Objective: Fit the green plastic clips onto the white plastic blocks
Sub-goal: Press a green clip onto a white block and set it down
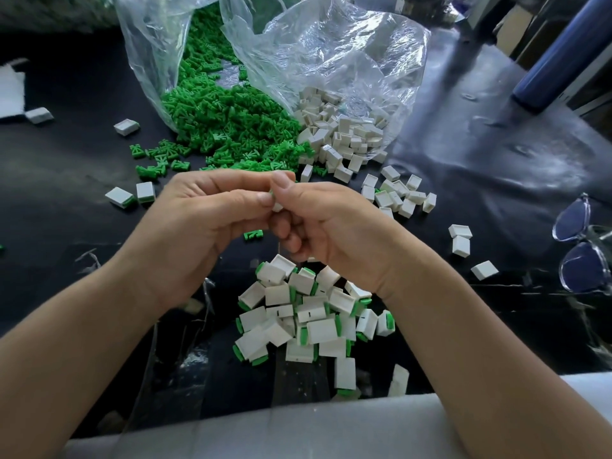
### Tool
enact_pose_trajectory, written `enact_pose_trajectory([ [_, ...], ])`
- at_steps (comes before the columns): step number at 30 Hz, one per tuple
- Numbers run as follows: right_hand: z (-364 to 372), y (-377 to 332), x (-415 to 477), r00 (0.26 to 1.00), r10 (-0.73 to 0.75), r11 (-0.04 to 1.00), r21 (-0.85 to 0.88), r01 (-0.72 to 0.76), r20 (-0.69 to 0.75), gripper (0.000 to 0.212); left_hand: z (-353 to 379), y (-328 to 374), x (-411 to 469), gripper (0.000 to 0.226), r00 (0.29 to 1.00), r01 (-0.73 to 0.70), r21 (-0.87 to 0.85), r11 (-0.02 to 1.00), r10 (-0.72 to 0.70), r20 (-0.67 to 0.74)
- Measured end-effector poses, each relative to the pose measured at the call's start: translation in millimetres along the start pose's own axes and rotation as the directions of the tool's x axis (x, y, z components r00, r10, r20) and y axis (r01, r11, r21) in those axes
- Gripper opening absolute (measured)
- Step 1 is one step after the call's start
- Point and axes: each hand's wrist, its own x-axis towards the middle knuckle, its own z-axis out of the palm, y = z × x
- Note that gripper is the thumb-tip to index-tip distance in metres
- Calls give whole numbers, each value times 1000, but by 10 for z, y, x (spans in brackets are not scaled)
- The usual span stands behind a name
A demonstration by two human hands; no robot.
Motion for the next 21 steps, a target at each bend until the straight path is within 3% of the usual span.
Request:
enact_pose_trajectory([
  [8,-11,-15,-8,1000,-4,1000,15,4,4,31,-7,6,15,25,999,46,-24,999,-47,-26],
  [14,6,15,-3,1000,-17,997,-77,16,-12,32,18,-4,-6,22,999,18,9,1000,-18,-37],
  [21,62,55,20,993,-66,998,0,66,-93,36,29,-27,-15,20,995,16,-2,1000,-16,-97],
])
